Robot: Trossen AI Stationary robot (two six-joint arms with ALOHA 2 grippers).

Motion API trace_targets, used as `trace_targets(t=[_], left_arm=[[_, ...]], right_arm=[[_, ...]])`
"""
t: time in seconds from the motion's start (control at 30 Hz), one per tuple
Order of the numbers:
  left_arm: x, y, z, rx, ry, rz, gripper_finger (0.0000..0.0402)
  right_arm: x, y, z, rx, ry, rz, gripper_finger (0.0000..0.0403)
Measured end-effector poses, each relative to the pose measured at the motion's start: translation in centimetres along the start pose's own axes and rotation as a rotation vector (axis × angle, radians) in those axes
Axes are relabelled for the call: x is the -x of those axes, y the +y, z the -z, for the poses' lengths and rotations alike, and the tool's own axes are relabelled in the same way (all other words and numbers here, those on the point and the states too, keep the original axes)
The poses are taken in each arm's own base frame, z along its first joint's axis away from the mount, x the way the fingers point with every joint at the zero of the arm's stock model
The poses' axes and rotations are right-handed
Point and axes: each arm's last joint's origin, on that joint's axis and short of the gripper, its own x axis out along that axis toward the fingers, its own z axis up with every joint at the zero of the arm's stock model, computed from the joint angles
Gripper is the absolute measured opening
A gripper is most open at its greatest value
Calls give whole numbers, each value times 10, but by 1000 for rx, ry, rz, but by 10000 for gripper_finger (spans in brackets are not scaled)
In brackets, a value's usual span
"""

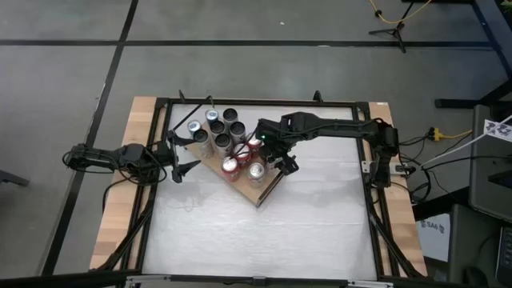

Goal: Place canned beverage on shelf
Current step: Put the red-silver soda can aligned with the red-silver soda can on the shelf

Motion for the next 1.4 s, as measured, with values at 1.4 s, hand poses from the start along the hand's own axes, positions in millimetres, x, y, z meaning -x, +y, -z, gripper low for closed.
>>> trace_targets(t=[1.4], left_arm=[[0, 0, 0, -1, 1, -1, 368]], right_arm=[[22, -2, -8, -11, -36, 45, 349]])
